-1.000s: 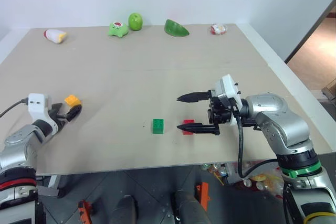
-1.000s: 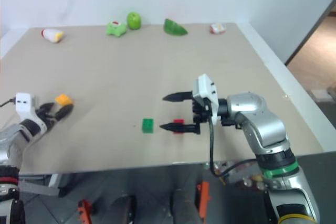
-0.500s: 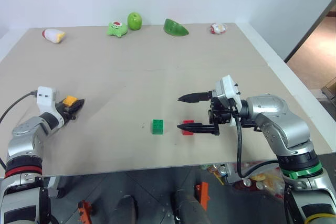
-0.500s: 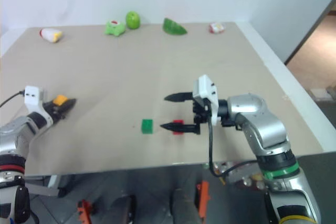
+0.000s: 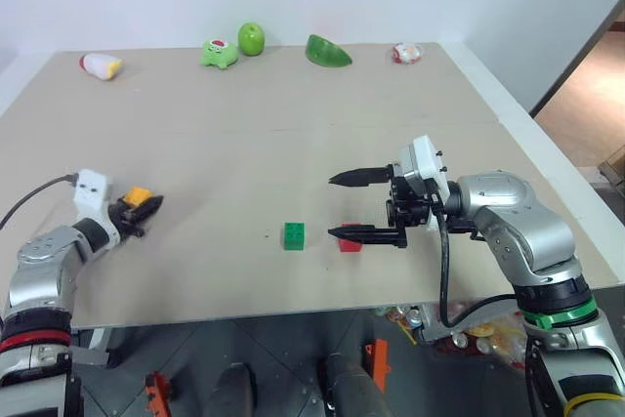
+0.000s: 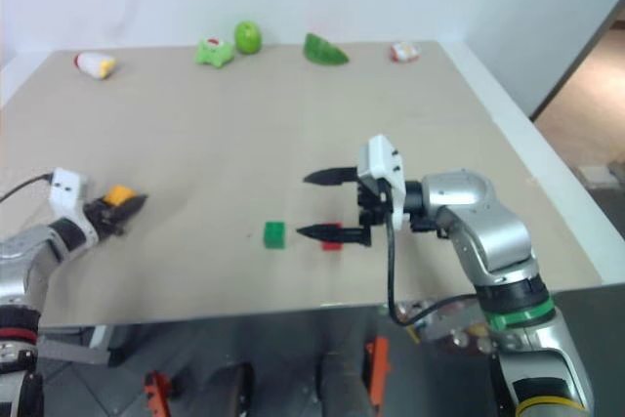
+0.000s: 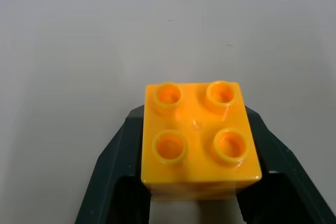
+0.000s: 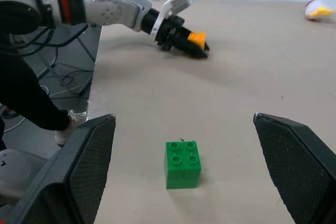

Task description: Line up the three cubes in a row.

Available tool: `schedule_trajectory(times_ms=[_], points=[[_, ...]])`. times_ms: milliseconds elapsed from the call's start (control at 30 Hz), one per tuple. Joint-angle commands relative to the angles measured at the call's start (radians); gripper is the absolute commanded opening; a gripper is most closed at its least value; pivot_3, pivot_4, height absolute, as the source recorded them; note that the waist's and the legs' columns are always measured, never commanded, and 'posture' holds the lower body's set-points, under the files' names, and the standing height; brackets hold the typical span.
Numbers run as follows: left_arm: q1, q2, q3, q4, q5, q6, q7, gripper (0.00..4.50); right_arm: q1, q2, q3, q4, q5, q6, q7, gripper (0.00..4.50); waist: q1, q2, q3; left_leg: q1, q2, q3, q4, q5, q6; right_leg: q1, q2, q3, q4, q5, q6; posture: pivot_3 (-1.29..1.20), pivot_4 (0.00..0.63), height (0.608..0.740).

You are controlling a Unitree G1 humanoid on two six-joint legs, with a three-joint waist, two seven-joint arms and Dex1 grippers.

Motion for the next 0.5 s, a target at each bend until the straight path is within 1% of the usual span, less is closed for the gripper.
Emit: schedule_trajectory(times_ms=[33, 133, 233, 367, 500], points=[[0.052, 0.023, -0.11, -0.264, -0.04, -0.028, -0.183, 1.39, -0.019, -0.025, -0.053, 0.011, 0.012, -0.009, 0.008, 4.37, 0.007, 0.0, 0.0, 0.0, 0.0, 0.0, 0.0, 0.0, 0.0, 0.0, -0.001, 0.0, -0.001, 0.0, 0.0, 0.0, 0.15, 0.733], [0.057, 0.034, -0.163, -0.325, -0.044, -0.013, -0.255, 1.39, -0.002, -0.058, -0.077, 0.021, 0.019, -0.004, 0.022, 4.37, 0.016, 0.0, 0.0, 0.0, -0.001, 0.0, 0.0, 0.0, 0.0, 0.0, -0.001, 0.0, -0.001, -0.002, -0.004, 0.0, 0.15, 0.733], [0.03, 0.041, -0.211, -0.33, -0.043, -0.001, -0.32, 1.39, 0.028, -0.093, -0.106, 0.03, 0.027, 0.006, 0.033, 4.37, 0.016, 0.0, 0.0, 0.0, 0.0, 0.0, 0.0, 0.0, 0.0, 0.0, 0.0, 0.0, -0.001, -0.003, -0.005, 0.0, 0.15, 0.733], [-0.037, 0.038, -0.284, -0.257, -0.005, -0.037, -0.409, 1.39, 0.071, -0.127, -0.139, 0.034, 0.02, 0.011, 0.021, 4.37, 0.016, 0.0, 0.0, 0.0, 0.0, 0.001, 0.0, 0.0, 0.0, 0.0, 0.0, 0.0, -0.001, -0.003, -0.005, 0.0, 0.15, 0.733], [-0.109, 0.016, -0.326, -0.149, 0.026, -0.084, -0.465, 1.39, 0.104, -0.136, -0.167, -0.003, 0.035, 0.03, -0.005, 4.37, 0.014, 0.0, 0.0, 0.0, 0.0, 0.001, 0.001, 0.0, 0.0, 0.0, 0.0, 0.0, -0.001, -0.002, -0.005, 0.0, 0.15, 0.733]])
